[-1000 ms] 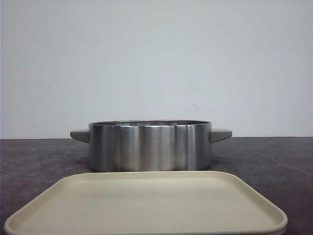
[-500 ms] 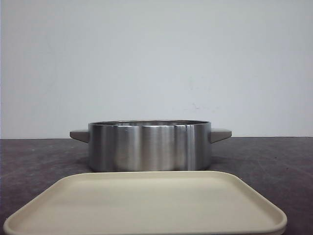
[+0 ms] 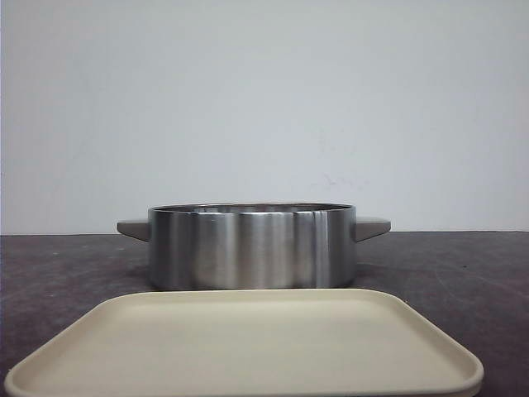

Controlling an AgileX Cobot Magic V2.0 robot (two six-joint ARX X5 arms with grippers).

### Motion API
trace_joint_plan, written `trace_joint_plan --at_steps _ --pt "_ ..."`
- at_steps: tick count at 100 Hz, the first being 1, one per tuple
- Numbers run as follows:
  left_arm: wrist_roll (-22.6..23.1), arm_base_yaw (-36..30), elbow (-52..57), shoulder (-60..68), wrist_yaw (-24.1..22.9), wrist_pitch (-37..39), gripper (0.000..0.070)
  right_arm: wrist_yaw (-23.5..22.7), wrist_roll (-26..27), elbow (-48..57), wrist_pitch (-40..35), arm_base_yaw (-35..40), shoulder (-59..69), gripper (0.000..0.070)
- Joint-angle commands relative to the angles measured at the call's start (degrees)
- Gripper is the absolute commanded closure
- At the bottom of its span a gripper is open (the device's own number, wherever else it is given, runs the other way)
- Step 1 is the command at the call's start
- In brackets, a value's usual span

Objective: Steam buns

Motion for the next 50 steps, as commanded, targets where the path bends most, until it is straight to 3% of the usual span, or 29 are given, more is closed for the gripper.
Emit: trace_joint_plan --at_steps 1,50 --pt "1.0 0.0 -1.0 -0.1 0.3 -0.4 0.0685 0.0 0.4 -0.1 0.4 0.0 0.0 0.0694" --pt "0.6 -0.4 -1.0 -0.1 0.4 -0.2 0.0684 0.0 0.4 -0.1 0.4 0.0 0.0 0.0694"
